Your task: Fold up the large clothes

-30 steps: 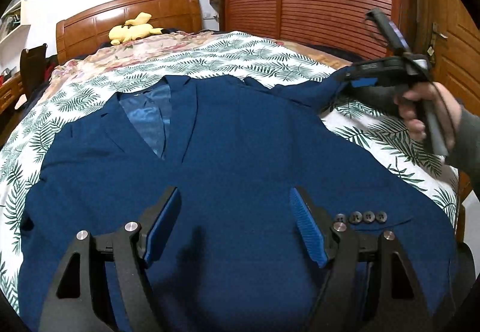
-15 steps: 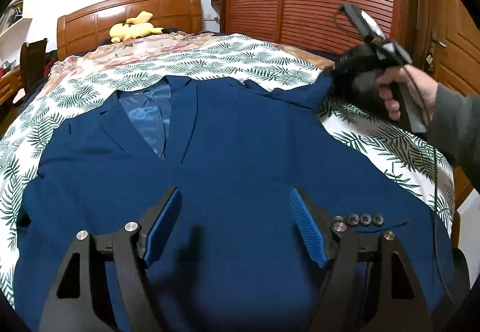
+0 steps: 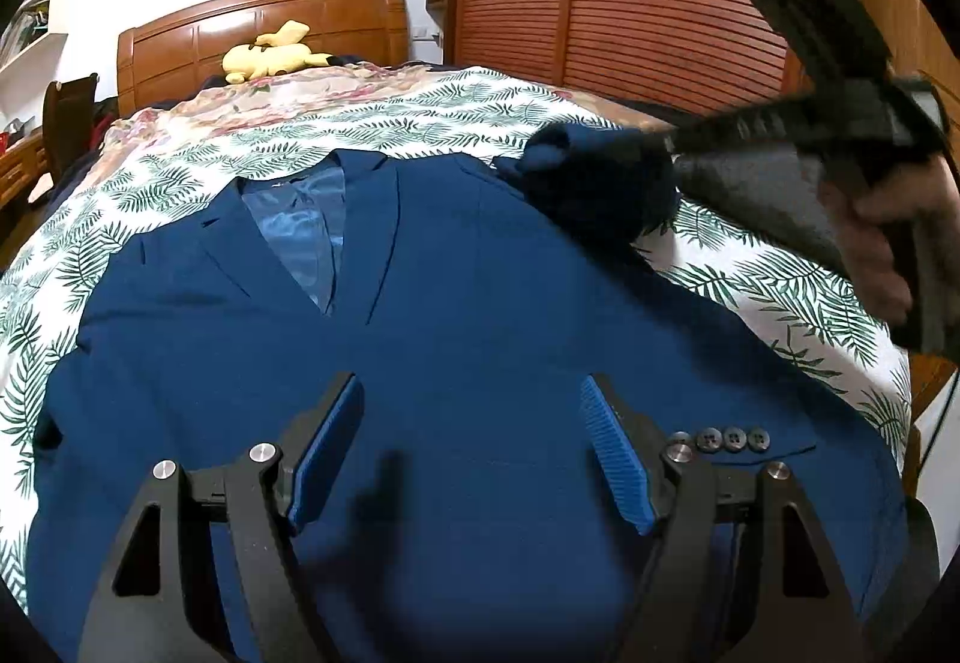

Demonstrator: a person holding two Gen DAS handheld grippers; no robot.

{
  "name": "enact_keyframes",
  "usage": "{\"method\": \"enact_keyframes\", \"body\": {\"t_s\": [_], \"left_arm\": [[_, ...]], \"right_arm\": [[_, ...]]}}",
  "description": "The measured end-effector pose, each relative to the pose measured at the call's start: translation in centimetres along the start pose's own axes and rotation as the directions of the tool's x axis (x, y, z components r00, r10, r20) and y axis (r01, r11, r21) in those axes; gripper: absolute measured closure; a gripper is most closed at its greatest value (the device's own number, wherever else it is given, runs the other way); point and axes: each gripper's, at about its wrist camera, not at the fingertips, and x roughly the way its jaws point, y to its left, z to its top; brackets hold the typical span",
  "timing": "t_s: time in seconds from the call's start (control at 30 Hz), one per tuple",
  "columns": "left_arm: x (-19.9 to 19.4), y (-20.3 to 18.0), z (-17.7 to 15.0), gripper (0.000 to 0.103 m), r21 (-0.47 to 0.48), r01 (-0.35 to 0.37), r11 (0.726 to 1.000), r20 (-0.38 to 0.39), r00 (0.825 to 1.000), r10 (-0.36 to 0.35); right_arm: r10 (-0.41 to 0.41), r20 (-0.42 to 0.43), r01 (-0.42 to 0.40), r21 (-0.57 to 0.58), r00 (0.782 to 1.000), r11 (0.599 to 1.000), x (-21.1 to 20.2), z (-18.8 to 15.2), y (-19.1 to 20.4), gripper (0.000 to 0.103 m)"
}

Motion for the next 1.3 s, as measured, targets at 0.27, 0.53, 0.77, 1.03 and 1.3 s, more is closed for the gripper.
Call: {"method": "enact_keyframes", "body": {"t_s": [0.27,0.53,0.77,1.03,1.3], "left_arm": [[0.1,0.0,0.0,0.027,0.005,-0.004,1.000,0.000,1.000,0.004],[0.1,-0.3,0.0,0.027,0.015,-0.013,1.000,0.000,1.000,0.013],[0.0,-0.3,0.0,0.027,0.017,-0.014,1.000,0.005,1.000,0.014],[0.0,-0.4,0.0,0.027,0.016,-0.009,1.000,0.004,1.000,0.009],[0.0,-0.3,0.0,0.027,0.017,-0.010,1.000,0.004,1.000,0.010]], "right_arm": [[-0.072,-0.013,0.072,-0.004,0.997,0.997,-1.9,-1.3,-0.2,0.055],[-0.232,0.072,0.224,0.104,0.970,0.969,-4.7,-2.0,-4.0,0.047],[-0.270,-0.059,0.276,0.242,0.961,0.930,1.7,-3.6,-9.3,0.047],[-0.258,-0.159,0.297,0.331,0.953,0.896,6.7,-3.5,-13.4,0.047],[-0.274,-0.164,0.313,0.307,0.948,0.899,8.1,-2.4,-13.1,0.048]]}}
